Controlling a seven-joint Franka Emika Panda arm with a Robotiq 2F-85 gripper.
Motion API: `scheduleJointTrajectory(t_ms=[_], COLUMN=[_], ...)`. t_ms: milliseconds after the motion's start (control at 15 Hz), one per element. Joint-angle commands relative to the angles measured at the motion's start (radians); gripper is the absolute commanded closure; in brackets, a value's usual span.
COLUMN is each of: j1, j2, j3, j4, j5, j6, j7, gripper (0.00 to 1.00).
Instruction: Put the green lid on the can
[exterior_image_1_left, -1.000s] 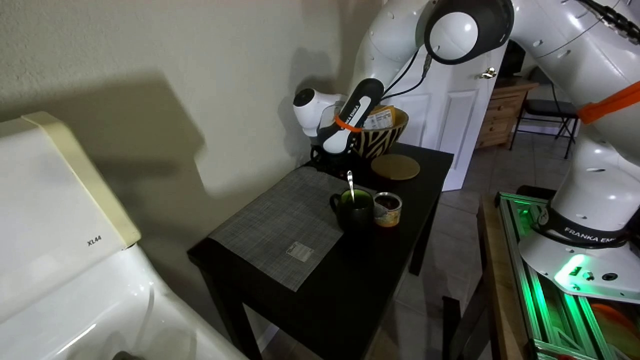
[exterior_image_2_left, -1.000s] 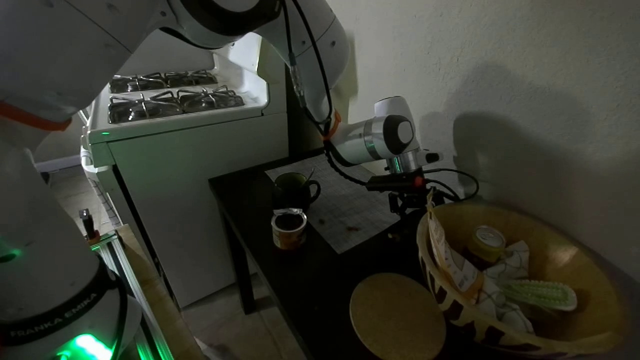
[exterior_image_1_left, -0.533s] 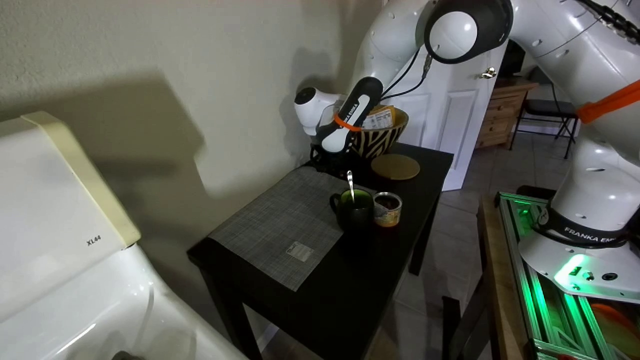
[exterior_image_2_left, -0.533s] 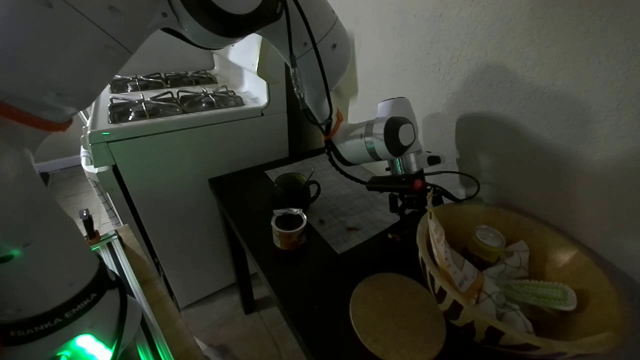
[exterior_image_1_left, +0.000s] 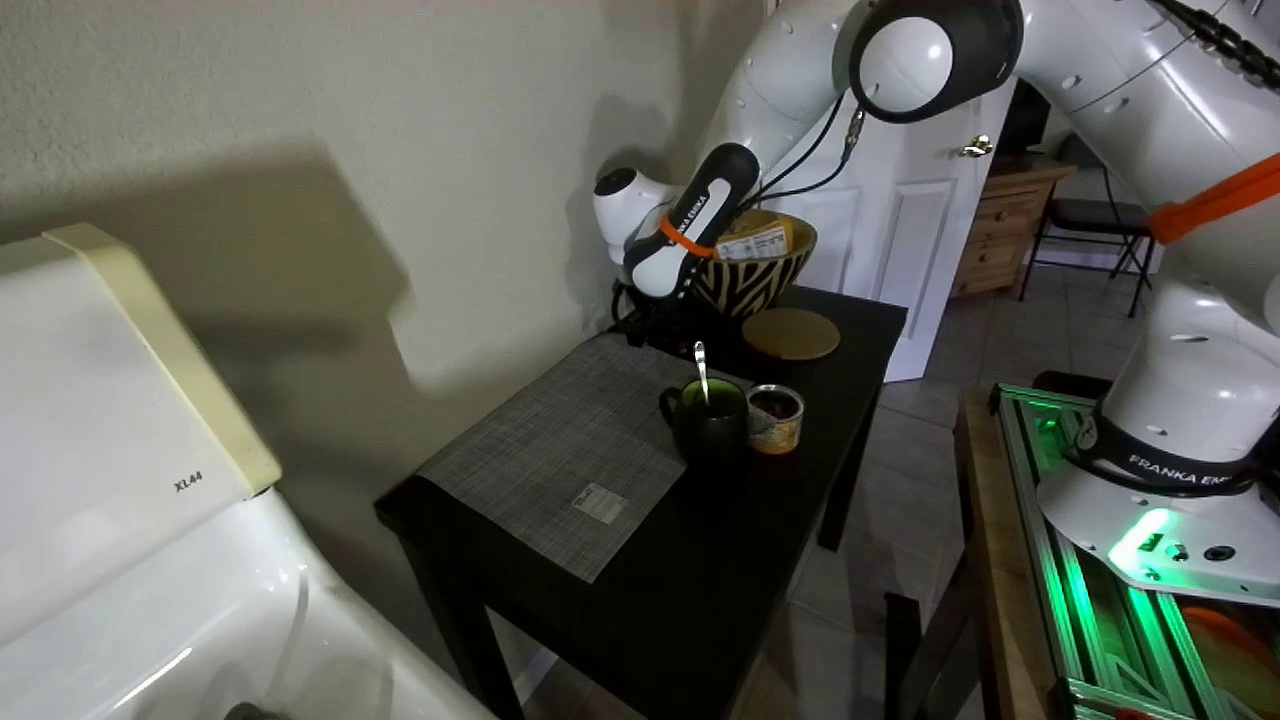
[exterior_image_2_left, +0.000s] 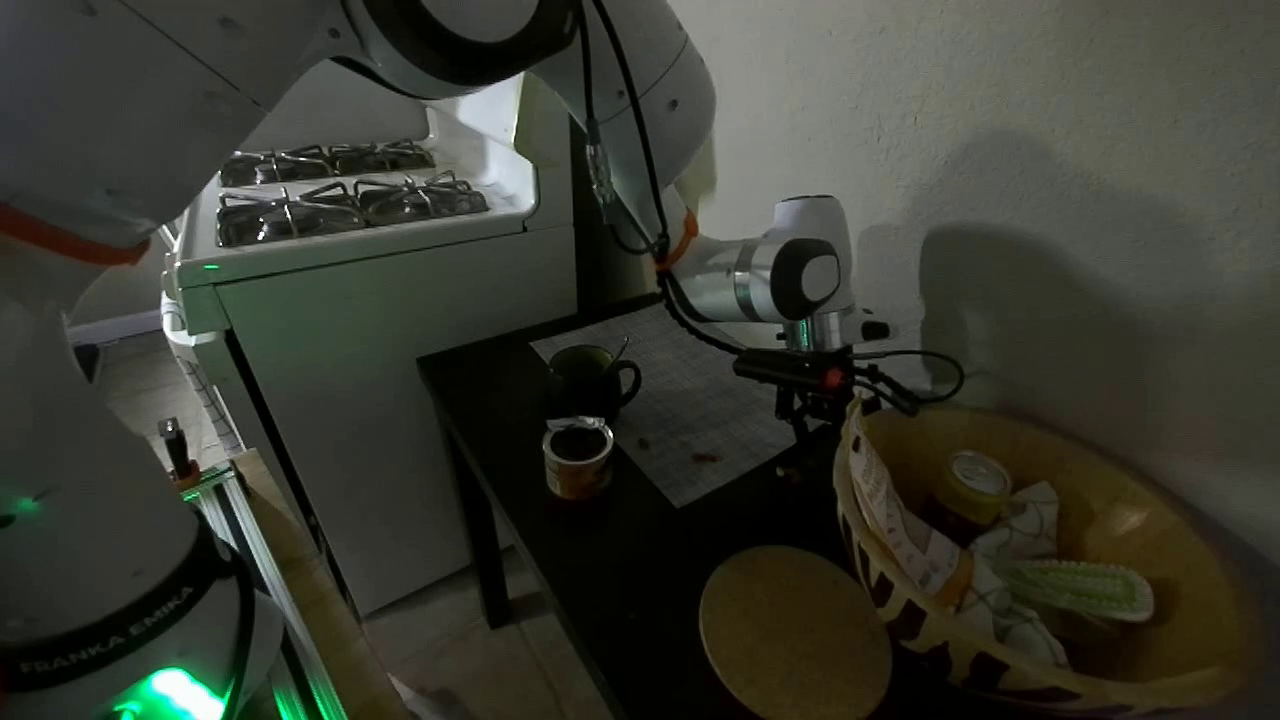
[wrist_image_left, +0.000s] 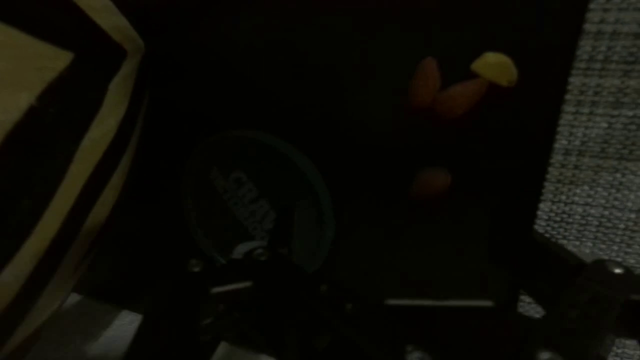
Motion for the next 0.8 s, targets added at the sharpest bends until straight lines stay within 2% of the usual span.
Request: scheduleJointTrajectory(t_ms=[0, 733], j1=[-0.042, -0.116], j2=[0.034, 0.122], j3=[0.031, 0.098], j4=[0.052, 0.200], j5=[0.053, 0.130], j6=[-0.036, -0.174], j7=[-0.045, -0.152], gripper=[0.00, 0.00])
